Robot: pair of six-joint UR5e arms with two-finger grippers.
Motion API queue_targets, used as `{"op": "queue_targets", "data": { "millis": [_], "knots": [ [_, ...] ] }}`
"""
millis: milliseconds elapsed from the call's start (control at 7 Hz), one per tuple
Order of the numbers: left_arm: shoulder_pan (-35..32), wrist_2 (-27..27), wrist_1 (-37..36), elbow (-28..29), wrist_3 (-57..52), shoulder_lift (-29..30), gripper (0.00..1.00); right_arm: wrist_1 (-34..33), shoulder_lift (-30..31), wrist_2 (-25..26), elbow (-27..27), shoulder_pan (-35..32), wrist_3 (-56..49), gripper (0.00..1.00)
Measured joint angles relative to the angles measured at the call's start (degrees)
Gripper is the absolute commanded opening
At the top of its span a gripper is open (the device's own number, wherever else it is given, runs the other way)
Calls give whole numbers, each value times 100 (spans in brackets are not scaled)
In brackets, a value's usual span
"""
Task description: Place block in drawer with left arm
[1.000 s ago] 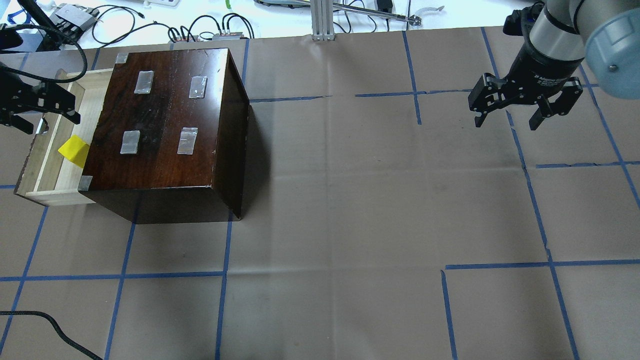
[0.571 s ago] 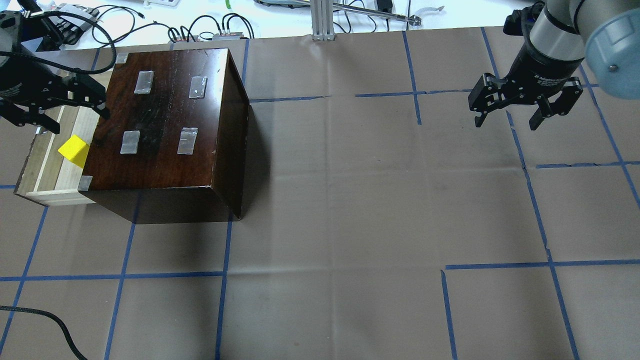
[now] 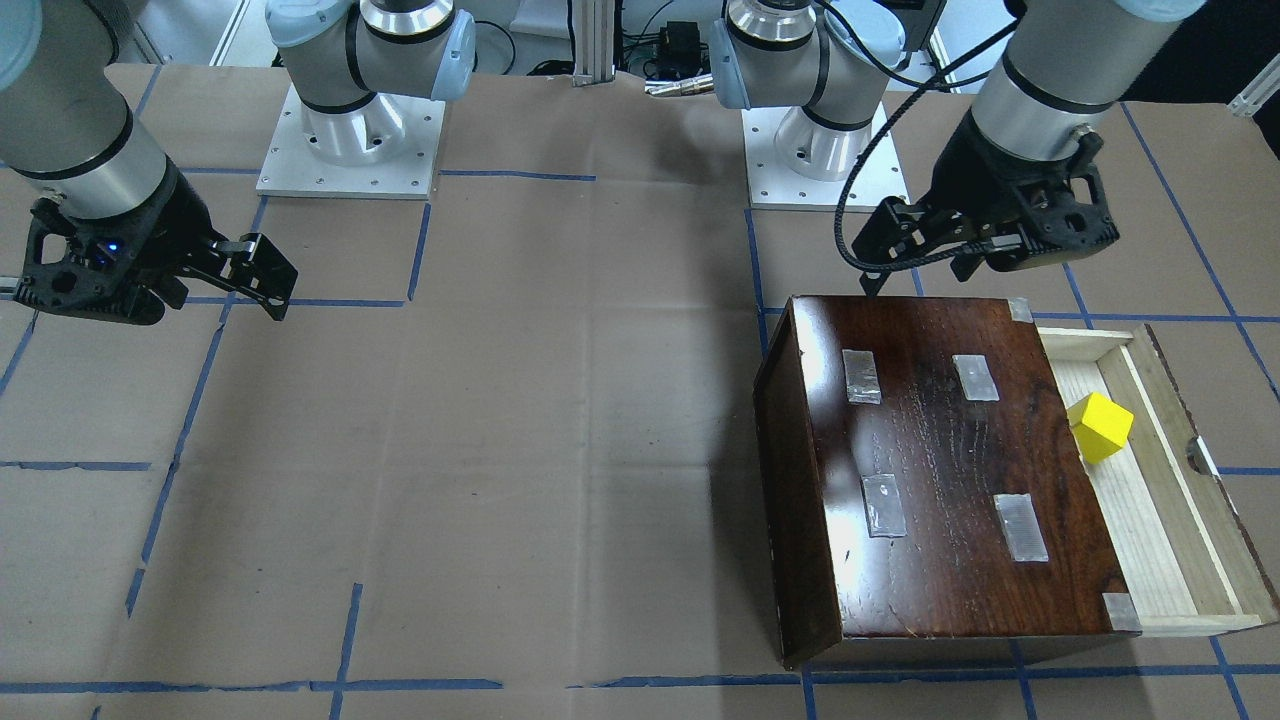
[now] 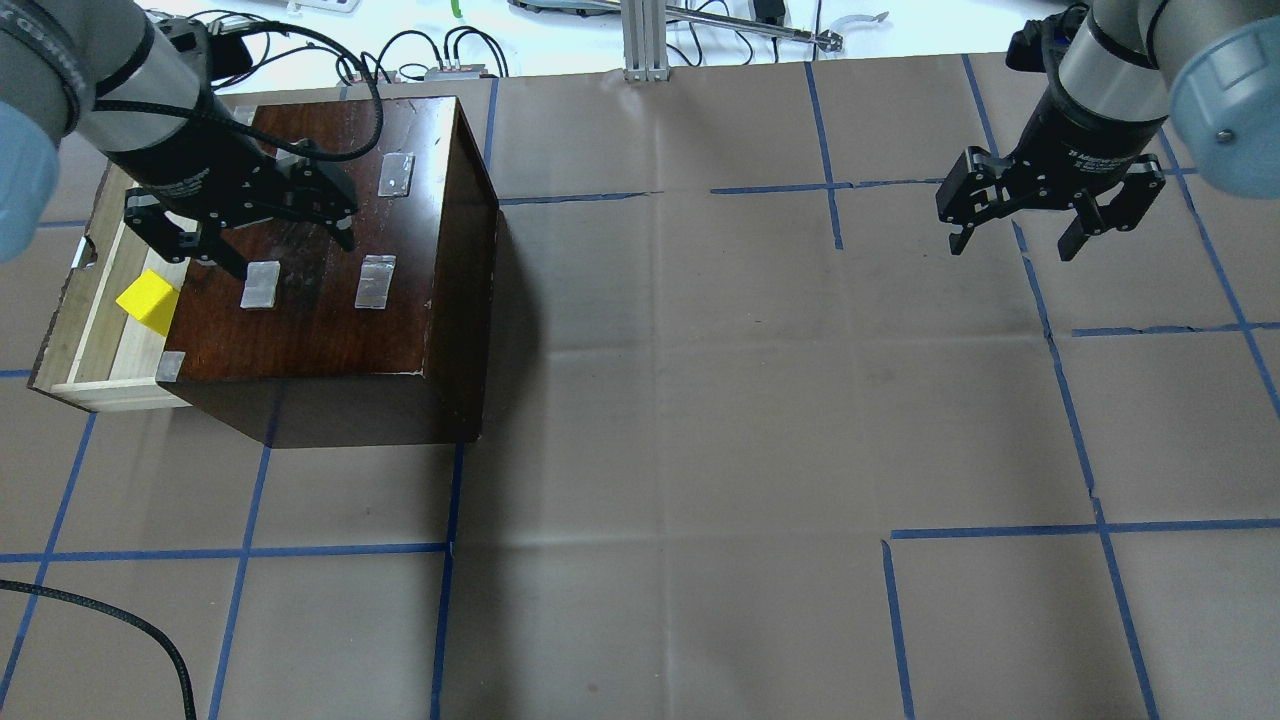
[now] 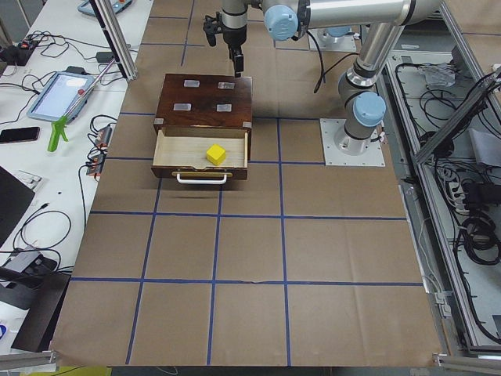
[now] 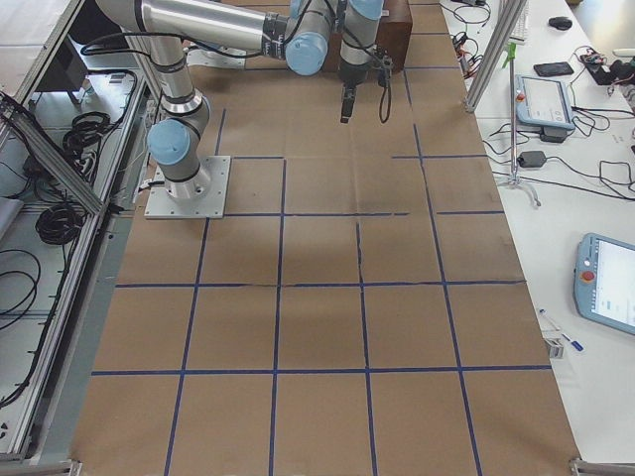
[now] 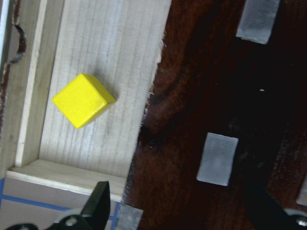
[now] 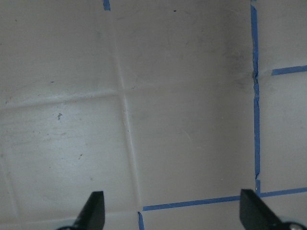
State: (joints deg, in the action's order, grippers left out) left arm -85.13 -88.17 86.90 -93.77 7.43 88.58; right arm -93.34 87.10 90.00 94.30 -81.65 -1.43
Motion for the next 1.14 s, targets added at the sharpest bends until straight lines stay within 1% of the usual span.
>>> {"op": "queue_targets", "data": {
  "millis": [143, 429, 714, 1143],
  "knots": [
    [-237, -87, -6, -45, 5, 0, 98, 0, 0, 0, 0, 0, -4, 100],
    [-445, -181, -19, -111, -516, 1, 98, 0, 1, 0, 1, 0, -6, 100],
    [-485, -173, 9, -129, -1116, -10, 98, 0, 5, 0, 1, 0, -6, 100],
    [-494, -171, 33, -127, -1427, 8, 98, 0, 3, 0, 1, 0, -4, 100]
  ]
}}
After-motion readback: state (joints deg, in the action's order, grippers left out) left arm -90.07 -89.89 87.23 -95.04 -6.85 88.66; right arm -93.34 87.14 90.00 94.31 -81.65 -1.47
